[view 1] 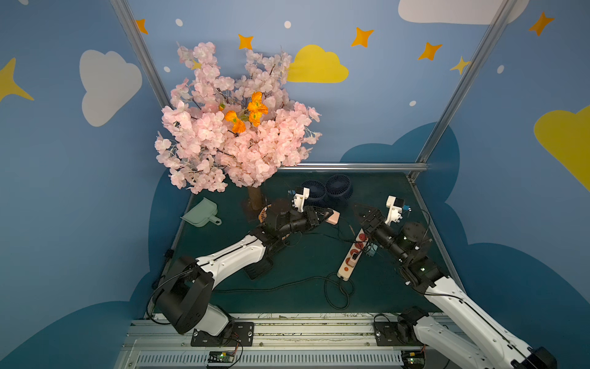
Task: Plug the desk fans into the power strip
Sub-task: Pick up the plug from the center of the board.
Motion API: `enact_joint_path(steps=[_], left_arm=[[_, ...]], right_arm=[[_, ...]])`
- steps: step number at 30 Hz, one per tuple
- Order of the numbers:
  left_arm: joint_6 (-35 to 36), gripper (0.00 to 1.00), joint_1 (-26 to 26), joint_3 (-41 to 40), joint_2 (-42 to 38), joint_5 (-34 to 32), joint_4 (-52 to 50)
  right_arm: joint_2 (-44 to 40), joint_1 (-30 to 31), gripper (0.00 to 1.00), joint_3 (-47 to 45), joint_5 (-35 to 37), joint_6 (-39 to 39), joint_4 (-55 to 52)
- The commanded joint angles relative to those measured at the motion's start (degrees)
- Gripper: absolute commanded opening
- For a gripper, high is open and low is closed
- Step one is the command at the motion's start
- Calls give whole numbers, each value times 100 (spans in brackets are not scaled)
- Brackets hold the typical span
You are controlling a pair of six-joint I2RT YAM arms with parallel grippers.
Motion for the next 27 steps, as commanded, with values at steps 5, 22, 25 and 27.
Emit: enact_joint_path(steps=[5, 22, 25, 27], left_arm=[[-406, 11, -66, -40, -188, 9, 665], [-540, 11, -312, 176, 56, 30, 1012], [-587, 11, -319, 136, 72, 34, 1111], [-625, 11, -316, 117, 95, 57, 1116]], right_arm=[[107, 214, 82, 25, -850, 1458, 718], [436, 241, 63, -412, -925, 1347, 1454], [508, 157, 57, -441, -967, 1339, 1960], [414, 78, 52, -449, -1030, 1221, 1971]])
